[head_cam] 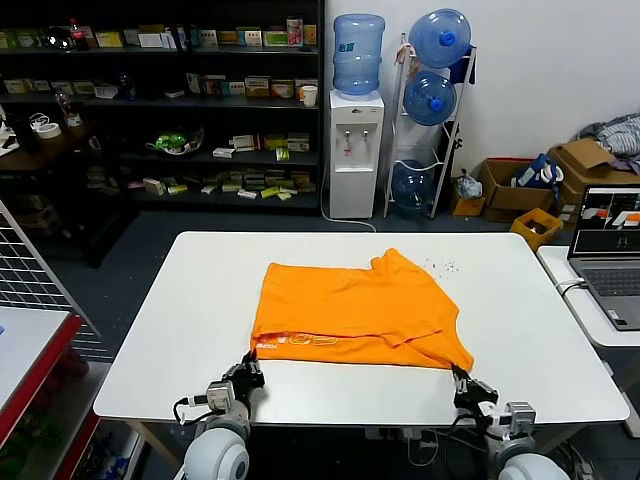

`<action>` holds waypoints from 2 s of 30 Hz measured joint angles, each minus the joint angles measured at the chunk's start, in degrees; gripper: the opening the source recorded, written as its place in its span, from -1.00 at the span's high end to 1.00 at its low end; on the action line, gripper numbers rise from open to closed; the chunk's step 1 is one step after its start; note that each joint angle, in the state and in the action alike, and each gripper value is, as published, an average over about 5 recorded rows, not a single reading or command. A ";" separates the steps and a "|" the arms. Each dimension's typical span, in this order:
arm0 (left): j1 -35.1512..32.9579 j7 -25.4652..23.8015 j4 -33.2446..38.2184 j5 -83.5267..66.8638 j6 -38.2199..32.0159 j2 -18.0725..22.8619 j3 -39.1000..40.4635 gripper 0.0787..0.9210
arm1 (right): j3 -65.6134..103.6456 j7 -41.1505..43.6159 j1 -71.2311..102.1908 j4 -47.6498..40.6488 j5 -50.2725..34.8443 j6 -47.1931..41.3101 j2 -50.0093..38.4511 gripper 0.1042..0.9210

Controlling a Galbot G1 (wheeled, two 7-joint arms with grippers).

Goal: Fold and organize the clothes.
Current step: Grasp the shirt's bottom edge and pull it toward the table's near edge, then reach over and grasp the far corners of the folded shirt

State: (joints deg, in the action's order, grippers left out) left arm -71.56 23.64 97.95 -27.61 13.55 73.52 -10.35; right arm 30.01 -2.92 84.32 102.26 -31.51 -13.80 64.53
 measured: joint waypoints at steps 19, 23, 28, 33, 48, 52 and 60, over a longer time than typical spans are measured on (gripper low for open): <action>-10.64 3.11 15.65 -7.67 3.21 -8.08 -2.87 0.96 | 6.55 -3.24 16.62 13.81 -4.82 -3.70 -3.08 0.95; -14.28 3.13 17.97 -8.42 3.42 -8.73 -3.16 0.96 | 6.73 -3.57 19.58 15.47 -4.10 -4.13 -2.94 0.84; -17.05 2.87 19.68 -9.06 3.67 -8.95 -4.10 0.78 | 7.69 -3.67 21.53 17.05 -2.38 -3.83 -3.29 0.52; -17.77 2.70 21.68 -9.83 3.86 -9.70 -5.62 0.43 | 9.05 -3.31 21.26 18.67 -1.11 -3.51 -4.55 0.16; -0.27 -1.36 15.00 -14.87 3.88 -13.93 -4.61 -0.59 | -4.57 -5.31 -12.50 5.12 -4.88 -6.23 -7.10 -0.73; 9.45 -3.37 5.64 -15.29 3.51 -12.95 -1.16 -0.74 | -11.14 -5.19 -25.77 -5.45 -4.66 -6.54 -3.87 -0.76; 23.98 -7.62 -13.11 -15.51 3.93 -10.12 3.96 -0.77 | -19.15 -3.56 -42.44 -23.80 -2.99 -7.83 2.52 -0.76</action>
State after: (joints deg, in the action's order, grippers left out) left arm -47.58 16.02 84.84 -43.12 17.47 63.40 -6.39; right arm 10.86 -6.49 41.88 78.46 -34.50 -21.63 67.05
